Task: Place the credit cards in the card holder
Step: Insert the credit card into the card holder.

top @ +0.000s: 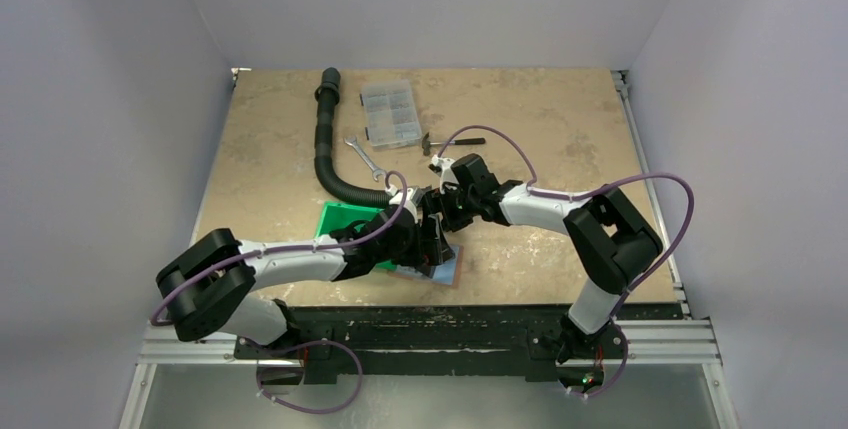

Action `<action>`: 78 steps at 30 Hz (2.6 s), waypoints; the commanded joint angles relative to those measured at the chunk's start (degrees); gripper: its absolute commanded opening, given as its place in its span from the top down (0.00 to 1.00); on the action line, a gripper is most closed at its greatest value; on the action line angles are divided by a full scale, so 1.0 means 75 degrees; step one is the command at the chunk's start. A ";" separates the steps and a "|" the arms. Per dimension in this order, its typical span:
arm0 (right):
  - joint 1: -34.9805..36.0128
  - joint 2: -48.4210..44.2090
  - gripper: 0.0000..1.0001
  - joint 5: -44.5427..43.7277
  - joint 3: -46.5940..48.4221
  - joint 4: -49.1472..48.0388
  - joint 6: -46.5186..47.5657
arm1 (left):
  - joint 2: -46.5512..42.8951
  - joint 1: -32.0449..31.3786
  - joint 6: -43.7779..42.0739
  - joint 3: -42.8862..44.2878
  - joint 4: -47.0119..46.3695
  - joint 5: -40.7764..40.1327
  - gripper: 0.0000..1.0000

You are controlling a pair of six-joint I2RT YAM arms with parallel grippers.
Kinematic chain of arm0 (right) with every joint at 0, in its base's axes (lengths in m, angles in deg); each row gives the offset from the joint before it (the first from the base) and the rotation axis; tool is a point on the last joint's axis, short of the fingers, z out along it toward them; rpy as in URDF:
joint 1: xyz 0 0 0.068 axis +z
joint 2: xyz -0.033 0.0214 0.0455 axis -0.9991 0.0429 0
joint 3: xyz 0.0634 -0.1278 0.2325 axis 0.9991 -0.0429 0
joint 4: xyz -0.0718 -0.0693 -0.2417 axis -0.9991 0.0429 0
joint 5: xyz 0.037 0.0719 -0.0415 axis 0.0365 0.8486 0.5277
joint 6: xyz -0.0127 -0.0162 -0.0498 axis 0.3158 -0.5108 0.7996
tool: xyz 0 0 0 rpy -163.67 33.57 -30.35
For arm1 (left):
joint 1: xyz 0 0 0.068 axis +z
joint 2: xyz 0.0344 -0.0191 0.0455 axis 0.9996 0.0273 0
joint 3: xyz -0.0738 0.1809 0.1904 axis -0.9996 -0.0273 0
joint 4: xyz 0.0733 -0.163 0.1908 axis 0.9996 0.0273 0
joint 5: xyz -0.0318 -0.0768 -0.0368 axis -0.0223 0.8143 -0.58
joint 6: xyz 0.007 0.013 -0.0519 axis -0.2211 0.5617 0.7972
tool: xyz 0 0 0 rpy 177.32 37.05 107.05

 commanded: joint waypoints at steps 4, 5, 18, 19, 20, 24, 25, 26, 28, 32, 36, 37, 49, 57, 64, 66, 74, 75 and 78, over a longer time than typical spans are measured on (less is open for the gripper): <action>0.0025 -0.0023 0.26 -0.0461 -0.0172 0.0357 0.0433 | -0.0384 0.0009 -0.0299 0.0330 0.0508 -0.0155 0.10; 0.0039 -0.0027 0.25 -0.0439 -0.0184 0.0342 0.0444 | -0.0449 0.0009 -0.0320 0.0368 0.0592 -0.0175 0.10; 0.0163 0.0091 0.23 -0.0393 -0.0044 0.0434 0.0540 | -0.0771 0.0004 -0.0695 0.0849 0.1609 -0.0349 0.13; 0.0173 0.0091 0.23 -0.0394 -0.0047 0.0431 0.0540 | -0.0738 -0.0002 -0.0694 0.0840 0.1575 -0.0309 0.15; 0.0173 0.0102 0.23 -0.0394 -0.0031 0.0445 0.0540 | -0.0703 -0.0002 -0.0687 0.0833 0.1543 -0.0258 0.17; 0.0170 0.0092 0.23 -0.0395 -0.0031 0.0458 0.0540 | -0.0516 -0.0002 -0.0689 0.0804 0.1490 -0.0199 0.18; 0.0174 0.0083 0.23 -0.0394 -0.0040 0.0450 0.0532 | -0.0500 -0.0011 -0.0703 0.0805 0.1485 -0.0208 0.15; 0.0169 0.0086 0.23 -0.0394 -0.0052 0.0435 0.0530 | -0.0493 -0.0014 -0.0720 0.0803 0.1485 -0.0257 0.14; 0.0168 0.0108 0.23 -0.0375 -0.0060 0.0427 0.0528 | -0.0465 -0.0034 -0.0799 0.0791 0.1505 -0.0413 0.13; 0.0165 0.0121 0.23 -0.0338 -0.0086 0.0403 0.0516 | -0.0240 -0.0070 -0.1016 0.0802 0.1632 -0.0720 0.12; 0.0171 0.0103 0.23 -0.0335 -0.0094 0.0400 0.0505 | 0.0046 -0.0135 -0.1118 0.0791 0.1567 -0.0710 0.12; 0.0170 0.0105 0.23 -0.0325 -0.0094 0.0395 0.0504 | 0.0123 -0.0167 -0.1127 0.0799 0.1548 -0.0695 0.12; 0.0136 0.0009 0.20 0.0266 -0.0090 0.0181 -0.0080 | 0.0270 -0.0424 -0.0928 0.0870 0.1169 -0.0166 0.14; -0.0572 -0.0784 0.11 0.0178 -0.0222 0.0374 -0.1018 | 0.0475 -0.0424 -0.0682 0.0605 0.0459 0.0144 0.15; -0.1068 -0.1549 0.06 -0.0506 -0.0497 0.1036 -0.1035 | 0.0229 -0.0424 -0.0727 0.0692 0.0573 0.0144 0.13; -0.1067 -0.1712 0.06 -0.0475 -0.0640 0.1152 -0.1019 | 0.0029 -0.0424 -0.0808 0.0831 0.0809 0.0102 0.12; -0.0724 -0.2132 0.15 -0.0415 -0.1403 0.1368 -0.1218 | -0.0275 -0.0424 -0.1262 0.1329 0.1978 -0.0488 0.10; -0.0620 -0.2141 0.19 -0.0395 -0.1489 0.1326 -0.1324 | -0.0210 -0.0424 -0.1263 0.1321 0.1997 -0.0509 0.11; -0.0420 -0.2196 0.29 -0.0268 -0.1811 0.1065 -0.1604 | -0.0020 -0.0414 -0.1267 0.1264 0.1956 -0.0547 0.13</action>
